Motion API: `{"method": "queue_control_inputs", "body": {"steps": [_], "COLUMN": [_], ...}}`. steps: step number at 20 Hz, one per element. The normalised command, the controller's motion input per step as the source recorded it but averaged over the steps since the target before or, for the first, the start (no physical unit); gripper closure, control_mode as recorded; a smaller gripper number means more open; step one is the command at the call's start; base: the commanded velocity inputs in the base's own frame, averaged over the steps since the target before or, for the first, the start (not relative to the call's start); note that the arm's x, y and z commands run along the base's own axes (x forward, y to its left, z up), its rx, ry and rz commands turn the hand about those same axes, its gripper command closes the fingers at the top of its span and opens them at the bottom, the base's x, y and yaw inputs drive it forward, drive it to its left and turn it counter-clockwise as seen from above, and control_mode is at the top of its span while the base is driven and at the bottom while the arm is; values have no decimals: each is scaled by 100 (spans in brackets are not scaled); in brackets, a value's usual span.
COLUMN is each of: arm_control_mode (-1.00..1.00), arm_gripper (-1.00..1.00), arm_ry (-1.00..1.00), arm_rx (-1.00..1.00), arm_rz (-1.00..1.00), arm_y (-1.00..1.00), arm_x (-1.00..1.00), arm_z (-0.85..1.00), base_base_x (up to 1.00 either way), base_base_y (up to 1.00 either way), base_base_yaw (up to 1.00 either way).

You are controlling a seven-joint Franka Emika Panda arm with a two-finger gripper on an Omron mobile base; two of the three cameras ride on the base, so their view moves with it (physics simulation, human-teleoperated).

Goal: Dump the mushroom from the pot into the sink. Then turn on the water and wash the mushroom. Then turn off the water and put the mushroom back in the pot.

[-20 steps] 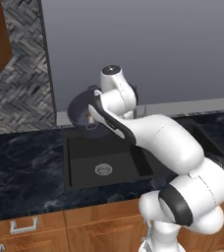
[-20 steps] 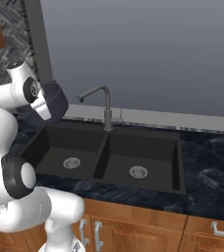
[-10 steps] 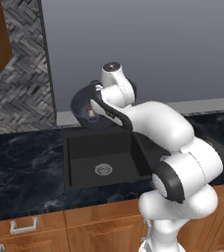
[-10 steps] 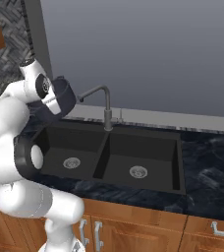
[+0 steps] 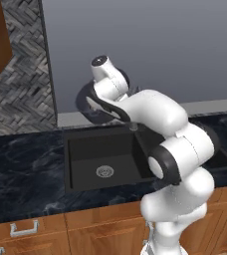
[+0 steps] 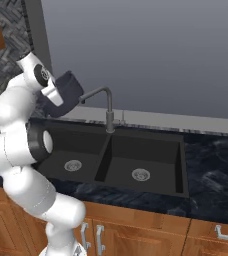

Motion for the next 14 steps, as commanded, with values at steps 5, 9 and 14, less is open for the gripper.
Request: {"method": "queue_control_inputs", "body": {"steps": [5, 9, 14], "arm_control_mode": [-100, -100, -100], "arm_gripper": [100, 100, 100], "arm_ry": [-1, -6, -5], "arm_rx": [-12, -7, -6], "arm_rz": [-5, 0, 0], "arm_y": [0, 0, 0], "arm_x": [39, 11, 7], "arm_z": [31, 59, 29], "base_base_x": [0, 0, 0], "base_base_y": [0, 0, 0], "base_base_yaw": [0, 0, 0]}}
